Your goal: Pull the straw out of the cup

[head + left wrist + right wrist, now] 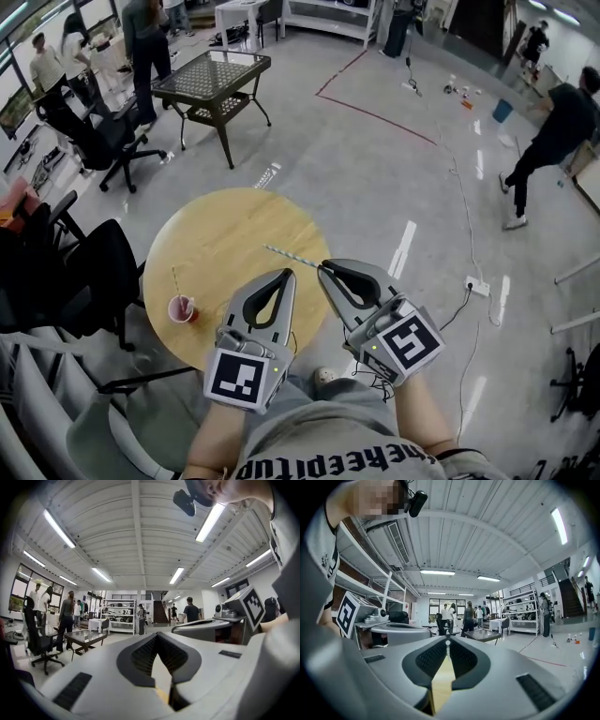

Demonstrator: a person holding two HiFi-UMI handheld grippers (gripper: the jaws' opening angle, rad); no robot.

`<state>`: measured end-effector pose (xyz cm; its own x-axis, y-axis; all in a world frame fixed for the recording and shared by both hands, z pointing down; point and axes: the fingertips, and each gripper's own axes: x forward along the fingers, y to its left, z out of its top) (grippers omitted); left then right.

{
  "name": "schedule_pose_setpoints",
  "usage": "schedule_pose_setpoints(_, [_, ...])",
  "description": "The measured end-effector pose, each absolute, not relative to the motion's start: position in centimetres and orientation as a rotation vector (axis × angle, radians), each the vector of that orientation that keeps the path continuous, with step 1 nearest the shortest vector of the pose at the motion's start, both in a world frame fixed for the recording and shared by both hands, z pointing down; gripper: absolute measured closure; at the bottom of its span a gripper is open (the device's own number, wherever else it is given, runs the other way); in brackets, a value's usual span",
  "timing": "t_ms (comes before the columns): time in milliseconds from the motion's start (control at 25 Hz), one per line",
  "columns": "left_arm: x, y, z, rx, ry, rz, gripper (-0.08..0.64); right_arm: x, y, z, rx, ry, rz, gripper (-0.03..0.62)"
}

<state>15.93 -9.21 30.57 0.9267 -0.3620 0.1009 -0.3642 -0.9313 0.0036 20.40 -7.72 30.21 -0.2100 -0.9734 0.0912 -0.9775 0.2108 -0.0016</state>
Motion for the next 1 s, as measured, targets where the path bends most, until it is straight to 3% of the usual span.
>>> schedule_pose_setpoints(1000, [16.8,-7.4,30.4,3.085,-0.567,0.133,0.543,21.1,-5.7,29.5,1.947,-2.416,0.068,0.552])
